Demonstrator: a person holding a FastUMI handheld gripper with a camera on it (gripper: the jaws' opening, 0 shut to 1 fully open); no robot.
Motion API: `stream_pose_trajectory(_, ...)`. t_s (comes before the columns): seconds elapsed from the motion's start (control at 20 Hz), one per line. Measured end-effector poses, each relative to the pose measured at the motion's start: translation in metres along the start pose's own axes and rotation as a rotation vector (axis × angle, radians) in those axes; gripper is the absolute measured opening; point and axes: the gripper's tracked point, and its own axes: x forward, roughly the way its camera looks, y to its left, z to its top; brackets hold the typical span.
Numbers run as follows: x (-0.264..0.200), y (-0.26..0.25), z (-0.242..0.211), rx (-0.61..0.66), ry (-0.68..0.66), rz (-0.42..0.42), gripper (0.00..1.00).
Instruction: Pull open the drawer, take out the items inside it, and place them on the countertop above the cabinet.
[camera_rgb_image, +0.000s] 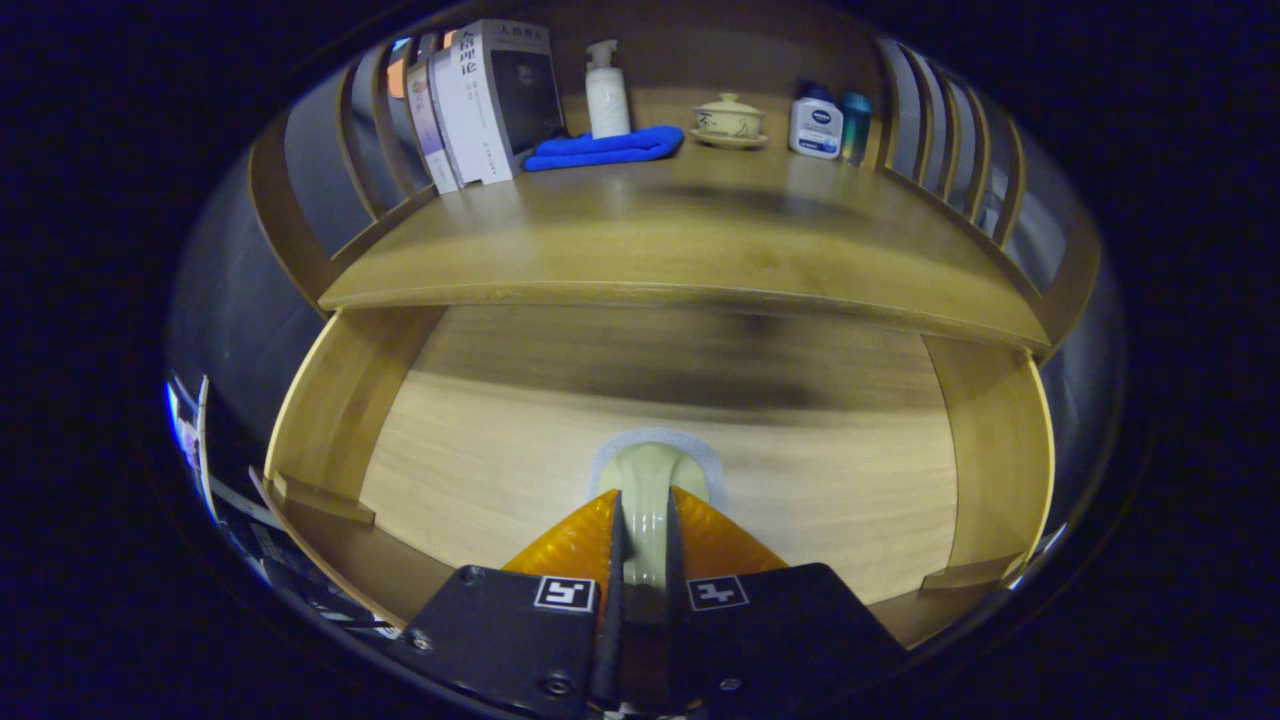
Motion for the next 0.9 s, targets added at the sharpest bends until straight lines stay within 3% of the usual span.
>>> stream_pose_trajectory(0.9, -0.09, 0.007, 0.056, -0.074, -0.185, -0.042, 0.2)
